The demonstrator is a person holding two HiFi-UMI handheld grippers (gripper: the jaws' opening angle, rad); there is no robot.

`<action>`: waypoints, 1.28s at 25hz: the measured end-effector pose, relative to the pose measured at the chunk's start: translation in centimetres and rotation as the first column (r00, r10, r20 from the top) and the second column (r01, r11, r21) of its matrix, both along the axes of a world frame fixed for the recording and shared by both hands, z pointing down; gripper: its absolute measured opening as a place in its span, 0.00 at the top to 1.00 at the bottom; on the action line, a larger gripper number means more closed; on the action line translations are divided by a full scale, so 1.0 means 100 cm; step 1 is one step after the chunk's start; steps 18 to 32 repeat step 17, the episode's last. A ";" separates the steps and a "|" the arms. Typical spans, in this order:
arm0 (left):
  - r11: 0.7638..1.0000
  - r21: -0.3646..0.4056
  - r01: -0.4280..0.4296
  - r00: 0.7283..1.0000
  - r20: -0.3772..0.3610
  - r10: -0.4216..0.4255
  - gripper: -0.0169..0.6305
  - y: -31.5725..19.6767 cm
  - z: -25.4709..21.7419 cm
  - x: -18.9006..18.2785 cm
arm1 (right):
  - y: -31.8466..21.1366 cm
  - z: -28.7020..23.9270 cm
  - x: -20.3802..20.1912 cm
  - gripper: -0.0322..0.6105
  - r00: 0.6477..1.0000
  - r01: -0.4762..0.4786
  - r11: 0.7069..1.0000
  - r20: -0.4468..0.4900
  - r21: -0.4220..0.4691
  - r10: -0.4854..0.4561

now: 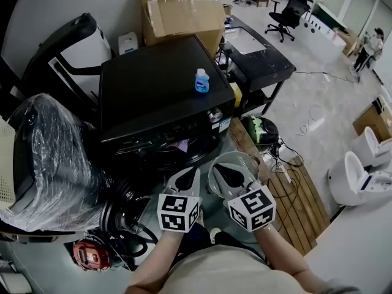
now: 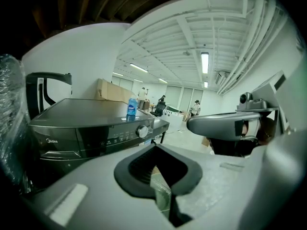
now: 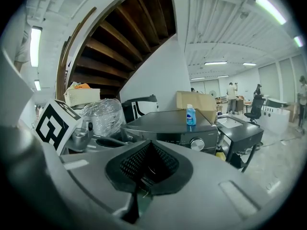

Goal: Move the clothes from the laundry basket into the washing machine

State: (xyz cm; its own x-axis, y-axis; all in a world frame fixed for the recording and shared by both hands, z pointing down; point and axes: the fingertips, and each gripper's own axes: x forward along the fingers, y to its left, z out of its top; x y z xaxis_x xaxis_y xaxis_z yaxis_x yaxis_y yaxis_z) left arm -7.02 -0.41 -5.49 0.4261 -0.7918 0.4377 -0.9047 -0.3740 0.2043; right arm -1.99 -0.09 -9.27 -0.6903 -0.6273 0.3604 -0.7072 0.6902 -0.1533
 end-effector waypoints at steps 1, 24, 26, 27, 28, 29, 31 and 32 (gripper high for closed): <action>1.000 0.000 0.000 1.000 0.002 0.000 0.97 0.002 0.000 0.001 | 0.001 0.000 0.000 0.92 1.000 -0.001 1.000 -0.001 0.001 0.001; 0.998 0.057 0.019 1.000 0.010 -0.019 0.97 0.010 -0.017 -0.009 | 0.000 -0.025 0.006 0.92 0.993 0.109 0.993 -0.046 0.048 -0.107; 0.998 0.057 0.019 1.000 0.010 -0.019 0.97 0.010 -0.017 -0.009 | 0.000 -0.025 0.006 0.92 0.993 0.109 0.993 -0.046 0.048 -0.107; 0.998 0.057 0.019 1.000 0.010 -0.019 0.97 0.010 -0.017 -0.009 | 0.000 -0.025 0.006 0.92 0.993 0.109 0.993 -0.046 0.048 -0.107; 0.998 0.057 0.019 1.000 0.010 -0.019 0.97 0.010 -0.017 -0.009 | 0.000 -0.025 0.006 0.92 0.993 0.109 0.993 -0.046 0.048 -0.107; 0.998 0.057 0.019 1.000 0.010 -0.019 0.97 0.010 -0.017 -0.009 | 0.000 -0.025 0.006 0.92 0.993 0.109 0.993 -0.046 0.048 -0.107; 0.998 0.057 0.019 1.000 0.010 -0.019 0.97 0.010 -0.017 -0.009 | 0.000 -0.025 0.006 0.92 0.993 0.109 0.993 -0.046 0.048 -0.107; 0.998 0.057 0.019 1.000 0.010 -0.019 0.97 0.010 -0.017 -0.009 | 0.000 -0.025 0.006 0.92 0.993 0.109 0.993 -0.046 0.048 -0.107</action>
